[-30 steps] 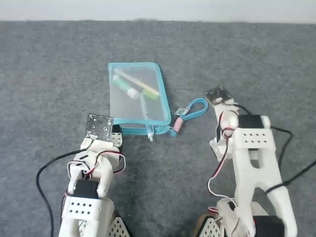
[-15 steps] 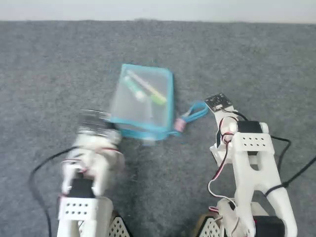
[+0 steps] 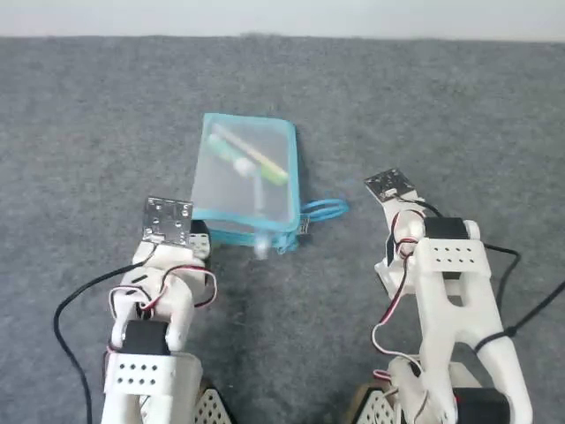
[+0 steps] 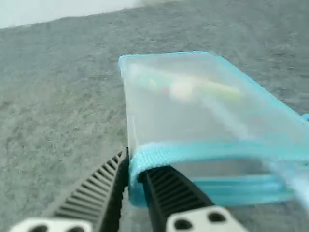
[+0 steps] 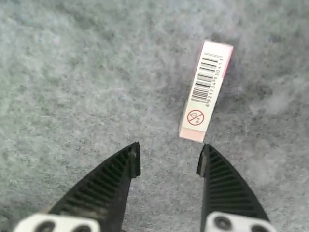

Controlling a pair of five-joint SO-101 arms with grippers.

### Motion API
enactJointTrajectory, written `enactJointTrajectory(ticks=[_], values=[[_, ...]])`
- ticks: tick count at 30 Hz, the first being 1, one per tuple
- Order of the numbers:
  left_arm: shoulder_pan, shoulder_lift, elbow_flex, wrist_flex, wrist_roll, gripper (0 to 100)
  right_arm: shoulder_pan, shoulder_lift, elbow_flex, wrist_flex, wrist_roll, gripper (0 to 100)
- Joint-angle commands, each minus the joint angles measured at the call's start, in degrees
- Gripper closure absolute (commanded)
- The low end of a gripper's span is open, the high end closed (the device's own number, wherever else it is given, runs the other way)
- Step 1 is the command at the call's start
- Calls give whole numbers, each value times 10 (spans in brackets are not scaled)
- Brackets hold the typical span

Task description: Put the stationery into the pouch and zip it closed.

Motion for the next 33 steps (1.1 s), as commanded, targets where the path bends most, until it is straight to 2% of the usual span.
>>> enactJointTrajectory(ticks=[1,6,10,11,13,16,17,19,22,24,25,29,30,31,33], values=[[44,6,-24,4,-16,988,0,-24,-2,-7,7,794],[21,5,-23,0,19,988,3,-24,3,-7,7,794],[-124,10,-66,-8,86,988,2,-24,10,-10,7,794],[-134,10,-66,-6,98,988,2,-24,10,-10,7,794],[-75,11,-58,7,61,988,2,-24,11,-8,8,794],[108,5,-36,45,-52,988,0,-24,11,-8,8,794],[129,5,-35,50,-54,988,2,-24,11,-7,8,794],[75,5,-55,43,-5,988,4,-24,11,-6,8,794],[-83,9,-70,11,64,988,4,-24,11,-6,8,794],[-129,10,-69,-1,79,988,0,-24,11,-8,8,794],[-112,11,-68,3,69,988,0,-24,11,-11,8,794],[126,6,-29,47,-84,988,0,-24,10,-8,8,794],[151,5,-26,50,-91,988,2,-24,10,-7,8,794],[144,5,-31,49,-77,988,3,-24,11,-6,8,794],[65,6,-56,36,-5,988,4,-24,11,-6,18,794]])
